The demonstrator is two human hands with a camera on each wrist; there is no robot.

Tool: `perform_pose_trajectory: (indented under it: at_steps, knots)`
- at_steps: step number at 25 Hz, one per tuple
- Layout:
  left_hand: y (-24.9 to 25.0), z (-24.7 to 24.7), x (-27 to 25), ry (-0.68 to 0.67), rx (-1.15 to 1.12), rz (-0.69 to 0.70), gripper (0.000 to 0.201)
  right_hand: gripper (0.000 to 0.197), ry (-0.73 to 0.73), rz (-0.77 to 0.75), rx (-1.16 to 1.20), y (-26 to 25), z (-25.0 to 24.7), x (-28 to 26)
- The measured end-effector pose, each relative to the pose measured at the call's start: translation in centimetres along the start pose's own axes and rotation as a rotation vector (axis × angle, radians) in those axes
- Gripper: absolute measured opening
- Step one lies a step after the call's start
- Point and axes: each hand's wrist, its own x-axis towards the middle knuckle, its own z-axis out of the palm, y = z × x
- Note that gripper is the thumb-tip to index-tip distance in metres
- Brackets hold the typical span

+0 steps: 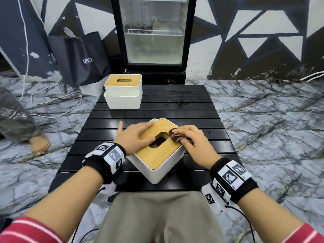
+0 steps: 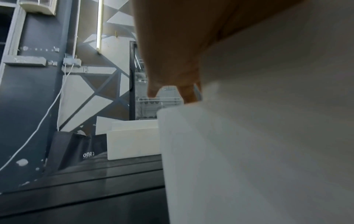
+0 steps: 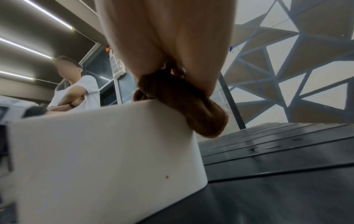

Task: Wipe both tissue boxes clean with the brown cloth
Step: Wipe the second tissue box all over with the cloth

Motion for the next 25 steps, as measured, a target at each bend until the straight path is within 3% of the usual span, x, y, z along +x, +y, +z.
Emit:
perform_pose_trajectory:
  at_steps: [3, 6, 10, 16, 20, 25]
  knots:
    - [0.0, -0.3, 0.4, 0.171, 0.066, -0.056, 0.053, 0.039, -0.032, -0.014, 0.020, -0.5, -0.2, -1.8]
    - [0.0, 0.3, -0.4, 0.231, 0.025, -0.163, 0.061, 0.041, -0.101, -0.045, 0.032, -1.2, -0.3, -3.3]
    - [0.3, 1.6, -1.8, 0.176, -0.197, -0.239, 0.077, 0.045, -0.002, -0.101, 0.132, -1.9, -1.1, -2.7]
    - [0.5, 2.1, -1.6, 0.167, -0.276, -0.220, 0.063, 0.035, -0.040, -0.113, -0.003, -1.5, 1.1, -1.5]
    - [-0.2, 1.8, -1.1, 0.148, -0.287, -0.164, 0.062, 0.035, -0.038, -0.200, 0.043, -1.4, 1.6, -3.1]
    - [-0.5, 1.7, -0.8, 0.119, -0.336, -0.133, 0.062, 0.036, -0.073, -0.155, 0.072, -0.1, 1.2, -0.4]
